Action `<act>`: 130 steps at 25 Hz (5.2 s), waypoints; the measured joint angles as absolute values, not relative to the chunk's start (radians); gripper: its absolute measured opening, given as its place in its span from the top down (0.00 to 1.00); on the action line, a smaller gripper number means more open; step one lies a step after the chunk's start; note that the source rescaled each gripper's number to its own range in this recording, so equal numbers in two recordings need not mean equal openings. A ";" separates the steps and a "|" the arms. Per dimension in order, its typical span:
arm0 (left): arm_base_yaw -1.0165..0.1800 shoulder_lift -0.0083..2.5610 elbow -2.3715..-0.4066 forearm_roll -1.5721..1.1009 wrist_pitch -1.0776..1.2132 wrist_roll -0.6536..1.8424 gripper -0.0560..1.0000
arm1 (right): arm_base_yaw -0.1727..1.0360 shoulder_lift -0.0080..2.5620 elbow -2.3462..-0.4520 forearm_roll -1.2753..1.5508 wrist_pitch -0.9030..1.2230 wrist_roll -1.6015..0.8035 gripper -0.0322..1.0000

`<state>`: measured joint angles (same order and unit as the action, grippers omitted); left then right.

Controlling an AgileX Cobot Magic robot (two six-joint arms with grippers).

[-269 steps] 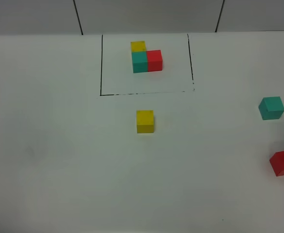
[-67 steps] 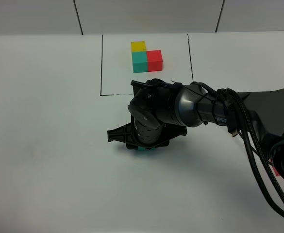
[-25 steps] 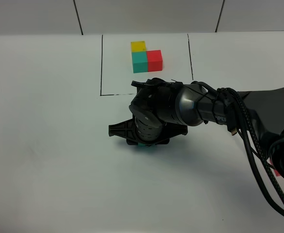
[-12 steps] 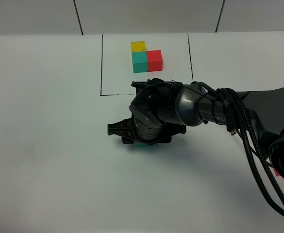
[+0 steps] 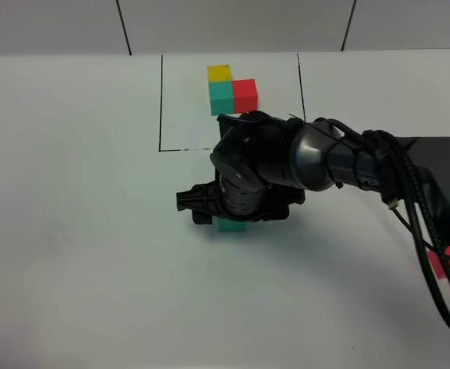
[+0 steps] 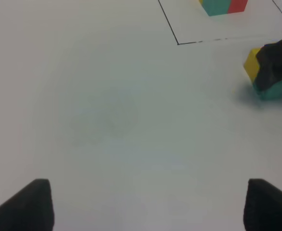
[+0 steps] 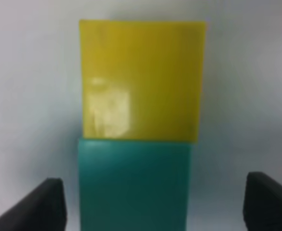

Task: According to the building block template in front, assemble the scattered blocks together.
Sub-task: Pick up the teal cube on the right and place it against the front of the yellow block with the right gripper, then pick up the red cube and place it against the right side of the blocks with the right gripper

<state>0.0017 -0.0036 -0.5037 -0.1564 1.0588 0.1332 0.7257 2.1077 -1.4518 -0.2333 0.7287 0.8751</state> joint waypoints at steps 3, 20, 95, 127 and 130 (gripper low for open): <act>0.002 -0.004 -0.504 -0.156 1.059 0.133 0.09 | 0.726 2.033 -1.418 -0.207 0.743 0.847 0.28; 0.002 -0.004 -0.504 -0.156 1.059 0.134 0.09 | 0.427 1.461 -0.865 -0.375 0.756 0.763 0.28; 0.002 -0.004 -0.504 -0.156 1.059 0.135 0.09 | -0.161 1.732 -0.697 0.187 0.521 -0.375 0.66; 0.002 -0.004 -0.504 -0.156 1.059 0.135 0.09 | 0.472 1.899 -1.300 -0.086 0.999 -0.827 0.95; 0.002 -0.004 -0.504 -0.156 1.059 0.135 0.09 | 0.500 1.954 -1.357 -0.087 1.005 -0.827 0.95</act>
